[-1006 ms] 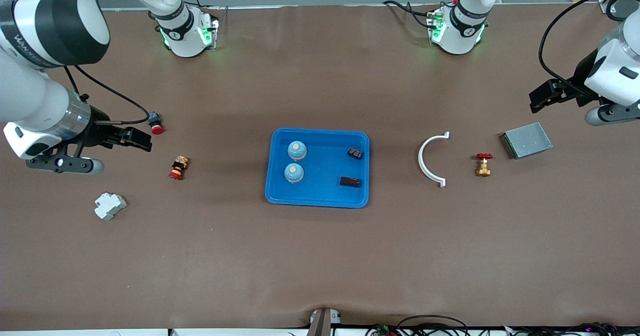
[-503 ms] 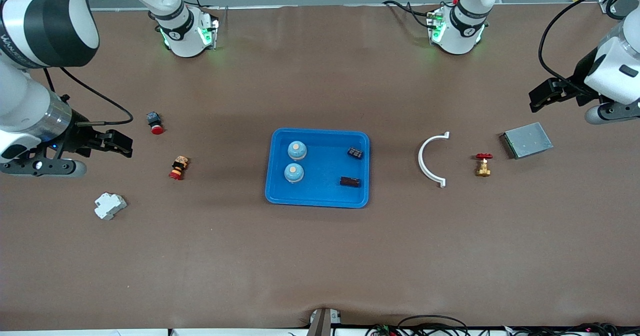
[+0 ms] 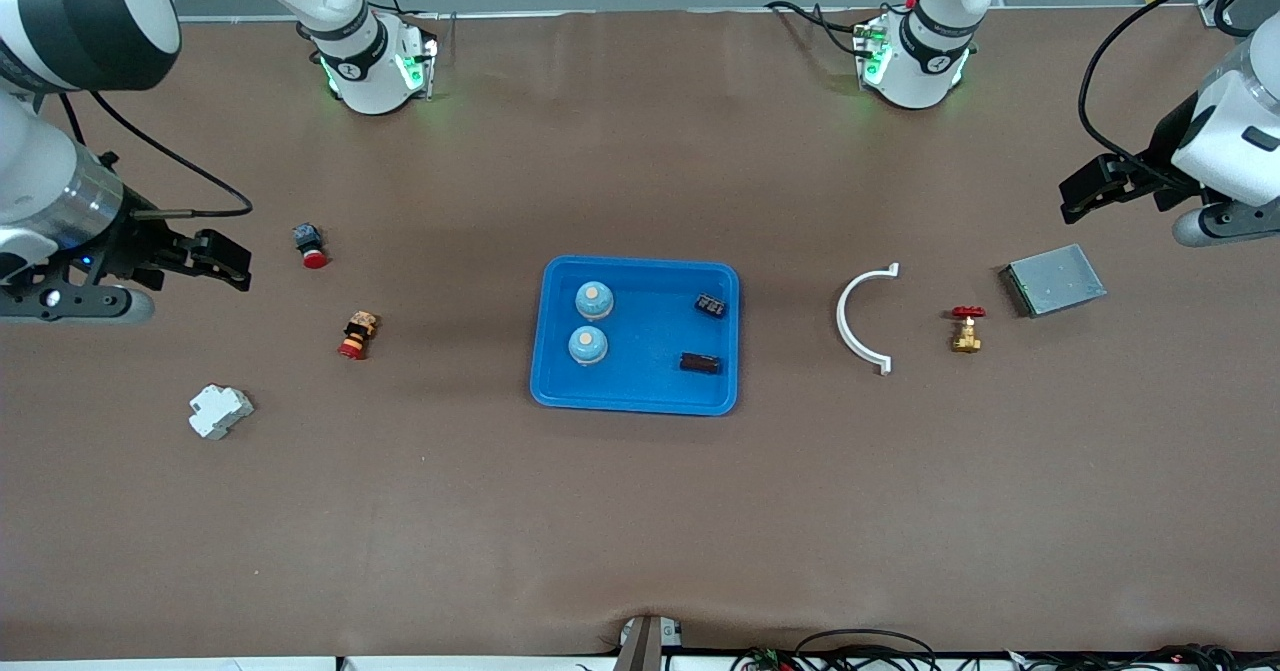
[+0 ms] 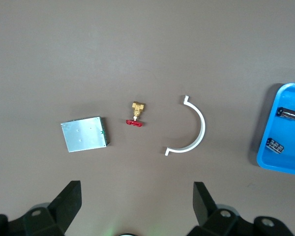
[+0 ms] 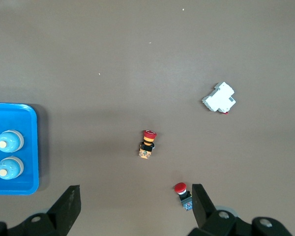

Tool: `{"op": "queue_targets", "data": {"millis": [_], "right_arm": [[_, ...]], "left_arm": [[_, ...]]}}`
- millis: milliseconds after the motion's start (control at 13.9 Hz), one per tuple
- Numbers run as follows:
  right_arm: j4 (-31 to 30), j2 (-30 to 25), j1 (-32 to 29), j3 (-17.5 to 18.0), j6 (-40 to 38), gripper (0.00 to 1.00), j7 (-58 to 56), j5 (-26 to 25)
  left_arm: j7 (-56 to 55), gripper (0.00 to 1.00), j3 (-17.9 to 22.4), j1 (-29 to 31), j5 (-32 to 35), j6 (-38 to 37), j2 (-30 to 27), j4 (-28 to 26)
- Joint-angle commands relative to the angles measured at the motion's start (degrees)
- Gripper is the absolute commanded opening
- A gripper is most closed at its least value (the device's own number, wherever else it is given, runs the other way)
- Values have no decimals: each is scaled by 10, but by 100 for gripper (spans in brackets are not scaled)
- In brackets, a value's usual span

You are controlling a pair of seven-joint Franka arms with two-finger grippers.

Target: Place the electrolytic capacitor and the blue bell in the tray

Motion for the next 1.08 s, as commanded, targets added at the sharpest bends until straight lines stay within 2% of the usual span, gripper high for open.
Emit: {"op": "queue_targets", "data": {"millis": [0, 216, 431, 503, 1006], "right_arm": [[-11, -15, -13, 8, 3, 100, -1, -9], [-13, -17, -40, 18, 4, 100, -2, -7], [-12, -19, -110, 81, 5, 100, -5, -7], [-12, -20, -122, 93, 4, 100, -5, -7], [-35, -53, -132, 95, 8, 100, -5, -7]], "left_arm": [[7, 100, 0, -3, -14, 6, -2, -1], [8, 100, 0, 0, -14, 5, -2, -1], [11, 100, 0, 2, -14, 1, -6, -1], [11, 100, 0, 2, -14, 1, -7, -1], [11, 100, -1, 0, -14, 0, -7, -1]]}}
